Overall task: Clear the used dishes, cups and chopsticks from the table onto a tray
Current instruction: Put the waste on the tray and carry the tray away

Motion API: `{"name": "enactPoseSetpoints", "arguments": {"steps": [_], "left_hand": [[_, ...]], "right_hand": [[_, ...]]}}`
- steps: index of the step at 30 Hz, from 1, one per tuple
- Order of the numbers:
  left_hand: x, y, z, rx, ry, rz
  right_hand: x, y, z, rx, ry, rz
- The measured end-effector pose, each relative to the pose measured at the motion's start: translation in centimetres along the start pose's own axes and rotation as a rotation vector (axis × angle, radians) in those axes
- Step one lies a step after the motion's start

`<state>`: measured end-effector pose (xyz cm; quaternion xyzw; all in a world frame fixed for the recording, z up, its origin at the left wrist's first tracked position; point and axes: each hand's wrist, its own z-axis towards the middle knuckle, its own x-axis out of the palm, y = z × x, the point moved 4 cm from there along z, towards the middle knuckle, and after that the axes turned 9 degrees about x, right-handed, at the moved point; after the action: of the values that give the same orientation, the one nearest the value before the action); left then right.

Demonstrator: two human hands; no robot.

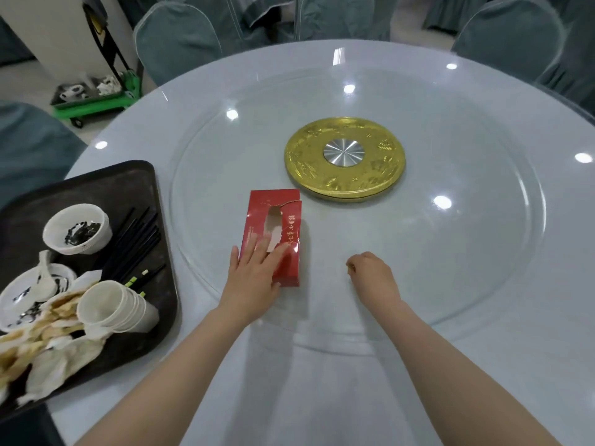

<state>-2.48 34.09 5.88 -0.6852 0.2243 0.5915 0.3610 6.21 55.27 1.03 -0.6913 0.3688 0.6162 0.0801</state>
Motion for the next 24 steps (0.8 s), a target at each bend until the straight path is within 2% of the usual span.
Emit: {"name": "enactPoseSetpoints", "arguments": {"steps": [4, 9, 14, 18, 24], "left_hand": [[-0.6, 0.2, -1.9, -0.064, -0.071, -0.19], [-2.6, 2.1, -6.4, -0.166, -0.243, -0.42], [-6.8, 4.9, -10.7, -0.252, -0.411, -0.502], [-10.6, 8.9, -14.5, -0.257, -0.577, -0.524], [-12.3, 18.4, -20.8, -0.456, -0.689, -0.718]], "right_hand": [[-0.2, -0.2, -0.9, 0.083, 0.04, 0.037], [-0.7, 2.1, -3.8, 0.106, -0.003, 0.278], [-1.4, 10.8, -6.0, -0.037, -0.02, 0.435], [0.6, 17.8, -8.2, -0.112, 0.061, 0.464], [3.8, 26.6, -10.3, -0.085, 0.14, 0.46]]}}
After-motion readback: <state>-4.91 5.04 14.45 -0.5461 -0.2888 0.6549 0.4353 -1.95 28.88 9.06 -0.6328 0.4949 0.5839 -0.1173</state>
